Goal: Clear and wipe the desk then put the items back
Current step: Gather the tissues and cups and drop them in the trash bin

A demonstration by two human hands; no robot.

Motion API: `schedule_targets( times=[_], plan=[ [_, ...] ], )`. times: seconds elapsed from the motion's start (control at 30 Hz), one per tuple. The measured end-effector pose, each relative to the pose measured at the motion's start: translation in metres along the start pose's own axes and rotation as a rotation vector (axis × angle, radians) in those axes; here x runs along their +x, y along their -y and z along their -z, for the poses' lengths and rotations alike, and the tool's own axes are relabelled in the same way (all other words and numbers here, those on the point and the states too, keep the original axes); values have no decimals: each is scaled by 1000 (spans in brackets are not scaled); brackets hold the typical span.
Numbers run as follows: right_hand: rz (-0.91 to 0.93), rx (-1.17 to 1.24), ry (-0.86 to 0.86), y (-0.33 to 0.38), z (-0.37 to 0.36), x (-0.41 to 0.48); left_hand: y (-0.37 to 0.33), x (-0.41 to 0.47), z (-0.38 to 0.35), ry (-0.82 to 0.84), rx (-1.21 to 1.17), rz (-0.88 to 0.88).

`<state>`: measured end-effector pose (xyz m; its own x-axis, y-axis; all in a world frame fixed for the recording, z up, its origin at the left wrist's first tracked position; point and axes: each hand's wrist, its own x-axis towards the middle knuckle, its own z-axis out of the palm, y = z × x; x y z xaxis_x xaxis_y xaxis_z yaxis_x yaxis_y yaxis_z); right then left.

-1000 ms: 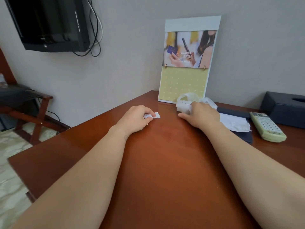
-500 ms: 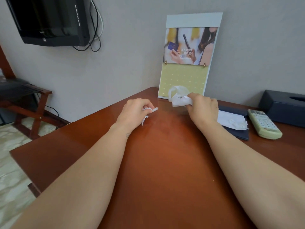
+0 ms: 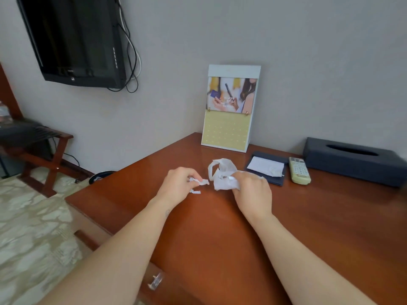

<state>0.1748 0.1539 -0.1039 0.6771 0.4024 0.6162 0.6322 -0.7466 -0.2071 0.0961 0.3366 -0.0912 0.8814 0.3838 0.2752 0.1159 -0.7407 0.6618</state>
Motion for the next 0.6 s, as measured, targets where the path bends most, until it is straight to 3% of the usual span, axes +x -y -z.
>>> schedule_targets(
  times=[0.33, 0.6],
  plan=[
    [-65, -123, 207, -8, 95, -101, -50, -99, 4, 20, -17, 16],
    [-111, -200, 252, -8, 166, -180, -87, -182, -12, 102, -92, -35]
  ],
)
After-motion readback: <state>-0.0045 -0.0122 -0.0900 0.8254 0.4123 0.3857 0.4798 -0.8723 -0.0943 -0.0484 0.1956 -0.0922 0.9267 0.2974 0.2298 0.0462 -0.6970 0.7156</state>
